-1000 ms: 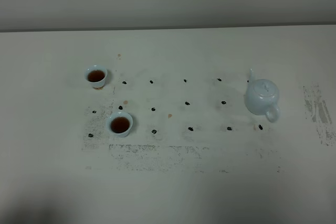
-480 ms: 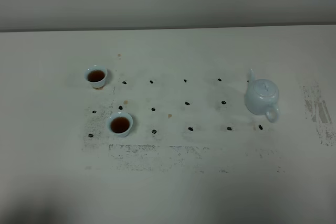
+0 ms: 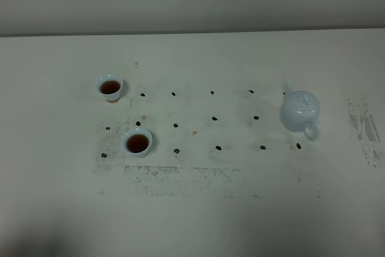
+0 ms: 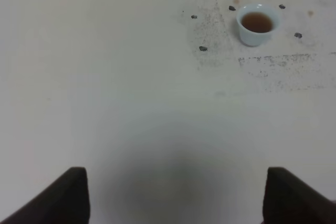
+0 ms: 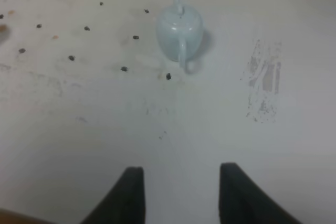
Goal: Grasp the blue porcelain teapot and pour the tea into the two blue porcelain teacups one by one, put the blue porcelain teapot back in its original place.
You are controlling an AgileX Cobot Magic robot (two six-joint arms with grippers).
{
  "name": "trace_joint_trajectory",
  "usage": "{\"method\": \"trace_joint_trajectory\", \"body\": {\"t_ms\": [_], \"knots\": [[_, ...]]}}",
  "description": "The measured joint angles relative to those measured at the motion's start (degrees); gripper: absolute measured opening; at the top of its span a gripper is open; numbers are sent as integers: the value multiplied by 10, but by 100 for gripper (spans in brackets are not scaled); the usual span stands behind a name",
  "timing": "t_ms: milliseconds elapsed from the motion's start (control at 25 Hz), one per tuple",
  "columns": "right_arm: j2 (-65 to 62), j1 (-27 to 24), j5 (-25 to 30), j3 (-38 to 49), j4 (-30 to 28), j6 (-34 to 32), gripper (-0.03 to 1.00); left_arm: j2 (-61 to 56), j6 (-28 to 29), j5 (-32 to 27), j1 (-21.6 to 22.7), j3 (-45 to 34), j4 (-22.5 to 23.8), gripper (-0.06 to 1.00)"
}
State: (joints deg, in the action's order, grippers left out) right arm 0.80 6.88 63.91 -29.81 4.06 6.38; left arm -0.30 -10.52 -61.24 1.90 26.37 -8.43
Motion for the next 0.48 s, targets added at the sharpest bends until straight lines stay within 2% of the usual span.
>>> {"method": "trace_joint_trajectory", "body": {"t_ms": [160,480], "knots": [[0,-8,0,0,0,0,32,0,0,0,0,0,0,65],[0,-86,0,0,0,0,32,0,0,0,0,0,0,65]]}}
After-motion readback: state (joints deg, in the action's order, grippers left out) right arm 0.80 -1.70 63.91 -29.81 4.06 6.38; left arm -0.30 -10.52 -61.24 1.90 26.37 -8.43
